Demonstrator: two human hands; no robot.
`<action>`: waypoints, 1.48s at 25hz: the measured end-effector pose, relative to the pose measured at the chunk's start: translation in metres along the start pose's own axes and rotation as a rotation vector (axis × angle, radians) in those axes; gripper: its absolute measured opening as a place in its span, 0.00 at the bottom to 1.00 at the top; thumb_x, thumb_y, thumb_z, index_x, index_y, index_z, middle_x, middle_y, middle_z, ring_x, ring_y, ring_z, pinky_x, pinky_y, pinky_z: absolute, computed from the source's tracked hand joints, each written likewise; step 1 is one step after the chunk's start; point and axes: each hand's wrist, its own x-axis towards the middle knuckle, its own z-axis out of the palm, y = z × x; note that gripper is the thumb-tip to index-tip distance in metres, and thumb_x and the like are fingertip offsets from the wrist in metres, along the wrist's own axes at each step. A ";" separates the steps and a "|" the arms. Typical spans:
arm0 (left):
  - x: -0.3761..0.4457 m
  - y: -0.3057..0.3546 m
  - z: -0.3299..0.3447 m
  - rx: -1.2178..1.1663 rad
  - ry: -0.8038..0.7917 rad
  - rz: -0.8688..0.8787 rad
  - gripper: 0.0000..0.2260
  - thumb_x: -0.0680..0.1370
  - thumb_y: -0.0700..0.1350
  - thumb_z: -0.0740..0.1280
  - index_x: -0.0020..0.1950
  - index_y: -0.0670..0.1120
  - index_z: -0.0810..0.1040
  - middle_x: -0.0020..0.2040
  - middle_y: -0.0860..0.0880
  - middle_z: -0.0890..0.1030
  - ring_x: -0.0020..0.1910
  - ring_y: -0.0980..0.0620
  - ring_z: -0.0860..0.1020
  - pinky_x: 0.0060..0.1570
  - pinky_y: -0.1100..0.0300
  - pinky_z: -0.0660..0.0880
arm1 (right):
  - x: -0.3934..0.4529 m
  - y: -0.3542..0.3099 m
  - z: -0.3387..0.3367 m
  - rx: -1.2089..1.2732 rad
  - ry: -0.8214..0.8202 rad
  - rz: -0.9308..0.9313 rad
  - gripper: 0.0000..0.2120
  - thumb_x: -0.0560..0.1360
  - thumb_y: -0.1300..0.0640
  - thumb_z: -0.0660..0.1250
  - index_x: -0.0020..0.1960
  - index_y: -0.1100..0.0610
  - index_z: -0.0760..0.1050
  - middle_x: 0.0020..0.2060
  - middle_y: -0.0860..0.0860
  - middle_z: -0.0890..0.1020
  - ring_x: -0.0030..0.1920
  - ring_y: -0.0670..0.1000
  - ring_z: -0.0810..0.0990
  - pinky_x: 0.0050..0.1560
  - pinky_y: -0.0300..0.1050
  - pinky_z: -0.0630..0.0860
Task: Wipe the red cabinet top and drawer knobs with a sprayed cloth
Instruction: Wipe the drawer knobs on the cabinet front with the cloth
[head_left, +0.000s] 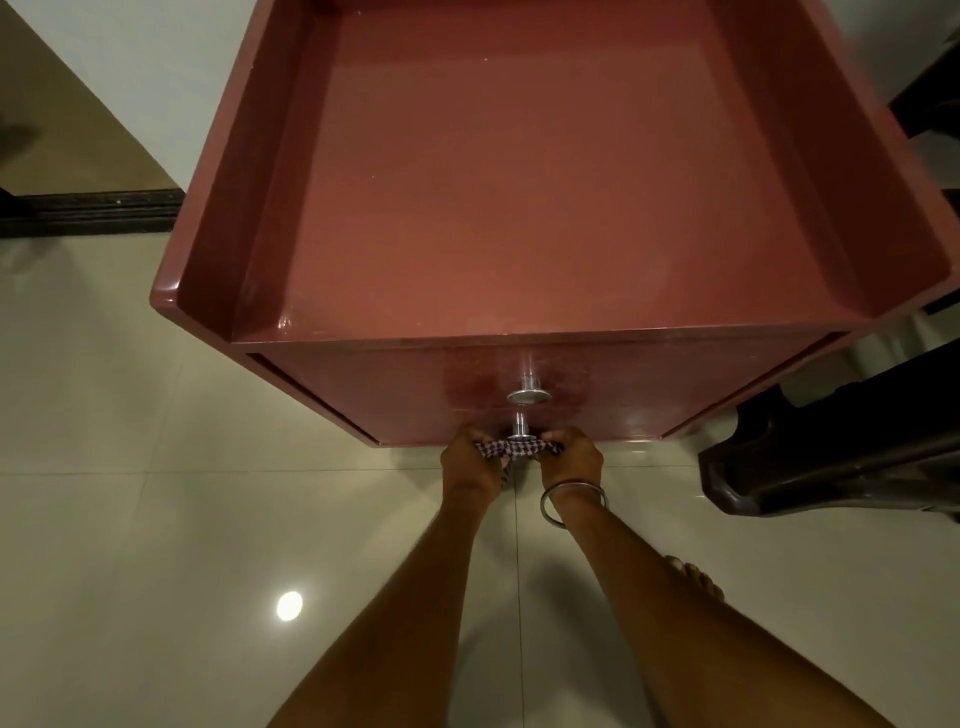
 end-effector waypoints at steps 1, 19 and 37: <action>0.000 0.001 0.000 -0.002 -0.002 -0.002 0.08 0.75 0.35 0.68 0.45 0.45 0.72 0.45 0.47 0.76 0.36 0.55 0.73 0.23 0.75 0.68 | -0.001 0.001 0.000 0.005 -0.002 0.013 0.09 0.73 0.71 0.65 0.51 0.66 0.78 0.49 0.59 0.81 0.52 0.56 0.79 0.39 0.25 0.66; 0.000 -0.009 0.002 0.083 0.030 0.118 0.12 0.75 0.40 0.69 0.58 0.41 0.81 0.55 0.41 0.83 0.56 0.43 0.80 0.55 0.58 0.74 | 0.002 -0.007 -0.003 -0.126 -0.054 -0.023 0.10 0.72 0.68 0.67 0.52 0.64 0.80 0.53 0.60 0.83 0.55 0.58 0.80 0.56 0.41 0.72; 0.004 -0.031 0.010 -0.540 -0.134 -0.077 0.10 0.77 0.35 0.67 0.56 0.42 0.80 0.53 0.41 0.82 0.52 0.44 0.79 0.57 0.48 0.77 | -0.012 0.003 -0.011 0.329 -0.015 0.006 0.13 0.69 0.71 0.67 0.48 0.59 0.83 0.47 0.57 0.85 0.50 0.54 0.82 0.55 0.46 0.78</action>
